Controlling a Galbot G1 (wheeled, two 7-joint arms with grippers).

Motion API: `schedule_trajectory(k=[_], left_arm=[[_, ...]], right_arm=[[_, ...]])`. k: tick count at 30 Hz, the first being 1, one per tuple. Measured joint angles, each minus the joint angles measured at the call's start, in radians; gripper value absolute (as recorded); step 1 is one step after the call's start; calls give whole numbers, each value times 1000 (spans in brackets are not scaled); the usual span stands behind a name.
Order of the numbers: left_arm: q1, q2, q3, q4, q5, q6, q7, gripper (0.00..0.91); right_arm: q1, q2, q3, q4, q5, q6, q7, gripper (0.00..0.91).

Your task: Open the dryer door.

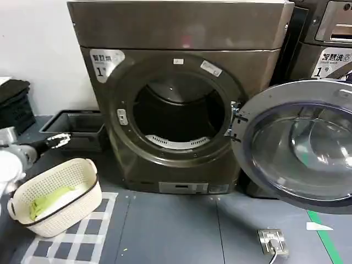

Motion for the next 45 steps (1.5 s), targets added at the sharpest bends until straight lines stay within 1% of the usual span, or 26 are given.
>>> schedule_trajectory(k=[4, 12, 15, 20, 24, 27, 32, 36, 41, 45], left_arm=[[-75, 2, 57, 75, -76, 0, -41, 907], [-182, -11, 151, 195, -203, 0, -170, 907], [-190, -6, 159, 216, -212, 0, -177, 907], [-174, 12, 147, 245, -197, 0, -186, 907], [-138, 33, 127, 242, -198, 0, -185, 907], [-103, 47, 113, 227, -222, 0, -186, 907], [-48, 55, 105, 233, -252, 0, -226, 907], [-38, 55, 97, 252, -287, 0, -252, 907], [-21, 64, 86, 281, -326, 0, -262, 907], [-5, 67, 80, 299, -363, 0, -282, 907]], right_arm=[[1, -2, -4, 4, 0, 1, 1, 907], [1, -5, -7, 4, 0, 3, 1, 907], [2, -4, -7, 4, 1, 3, 1, 907], [13, -5, -18, 2, 1, 4, 2, 907], [21, -5, -28, 5, 0, 4, 3, 907], [22, -5, -29, 11, 0, 4, 4, 907], [23, -2, -30, 9, 0, 6, 4, 907], [23, 0, -31, 8, 0, 6, 4, 907], [26, 3, -32, 6, 0, 8, 4, 907], [28, 7, -37, 6, 1, 17, 4, 907]])
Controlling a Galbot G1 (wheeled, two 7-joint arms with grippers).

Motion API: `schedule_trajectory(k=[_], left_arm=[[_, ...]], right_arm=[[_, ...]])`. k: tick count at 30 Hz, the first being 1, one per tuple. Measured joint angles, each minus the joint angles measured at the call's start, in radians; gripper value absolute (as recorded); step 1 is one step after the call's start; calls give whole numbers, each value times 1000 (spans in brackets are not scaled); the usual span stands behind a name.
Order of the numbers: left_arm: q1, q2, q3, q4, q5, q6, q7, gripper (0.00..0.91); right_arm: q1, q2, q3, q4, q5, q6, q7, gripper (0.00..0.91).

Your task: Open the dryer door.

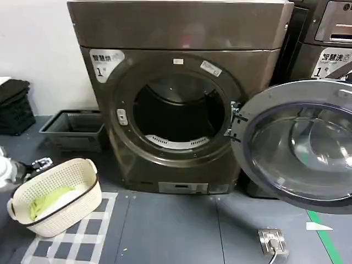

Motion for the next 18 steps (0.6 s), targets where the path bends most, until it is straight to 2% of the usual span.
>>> schedule_trajectory(k=[10, 18], left_arm=[[27, 27, -6, 30, -86, 0, -18, 907], [33, 33, -8, 27, -98, 0, -27, 907]], right_arm=[[8, 17, -9, 5, 7, 9, 7, 907], [12, 18, -10, 8, 26, 21, 7, 907]])
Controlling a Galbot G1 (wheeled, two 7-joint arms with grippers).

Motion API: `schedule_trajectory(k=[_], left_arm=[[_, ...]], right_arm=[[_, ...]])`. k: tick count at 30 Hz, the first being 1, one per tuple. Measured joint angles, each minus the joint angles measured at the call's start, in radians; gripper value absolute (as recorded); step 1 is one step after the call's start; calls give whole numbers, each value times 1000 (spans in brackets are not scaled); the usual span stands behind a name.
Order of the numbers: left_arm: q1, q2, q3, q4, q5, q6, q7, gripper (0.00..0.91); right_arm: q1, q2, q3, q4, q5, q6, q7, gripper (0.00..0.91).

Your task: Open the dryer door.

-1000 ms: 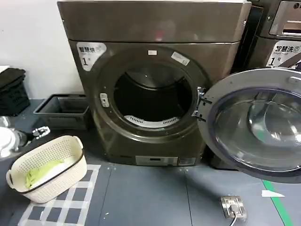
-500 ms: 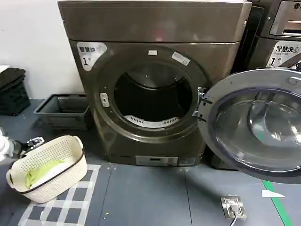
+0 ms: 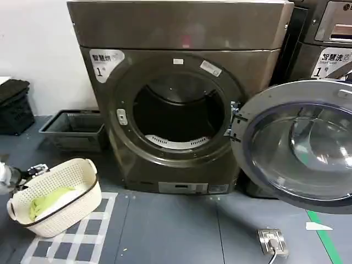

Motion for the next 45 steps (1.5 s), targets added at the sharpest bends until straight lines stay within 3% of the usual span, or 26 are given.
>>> schedule_trajectory(k=[45], left_arm=[[93, 41, -28, -85, -4, 0, -4, 907]], right_arm=[[12, 12, 1, -3, 7, 21, -7, 907]])
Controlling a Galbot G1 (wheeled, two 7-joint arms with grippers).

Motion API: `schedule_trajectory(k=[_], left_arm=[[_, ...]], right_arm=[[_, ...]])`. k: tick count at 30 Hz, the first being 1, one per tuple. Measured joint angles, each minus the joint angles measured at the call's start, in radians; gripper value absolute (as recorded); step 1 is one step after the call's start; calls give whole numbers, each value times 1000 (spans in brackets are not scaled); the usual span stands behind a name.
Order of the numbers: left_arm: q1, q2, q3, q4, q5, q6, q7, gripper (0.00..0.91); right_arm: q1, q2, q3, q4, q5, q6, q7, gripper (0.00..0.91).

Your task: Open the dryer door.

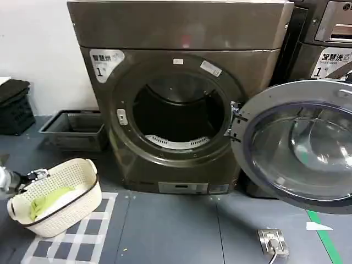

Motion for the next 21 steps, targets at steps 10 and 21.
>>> schedule_trajectory(k=[10, 21], left_arm=[[5, 2, -1, 3, -6, 0, -3, 907], [6, 3, -2, 7, -11, 0, -3, 907]], right_arm=[[1, 1, 0, 3, -14, -3, -7, 907], [2, 3, 2, -3, -13, -2, -6, 907]])
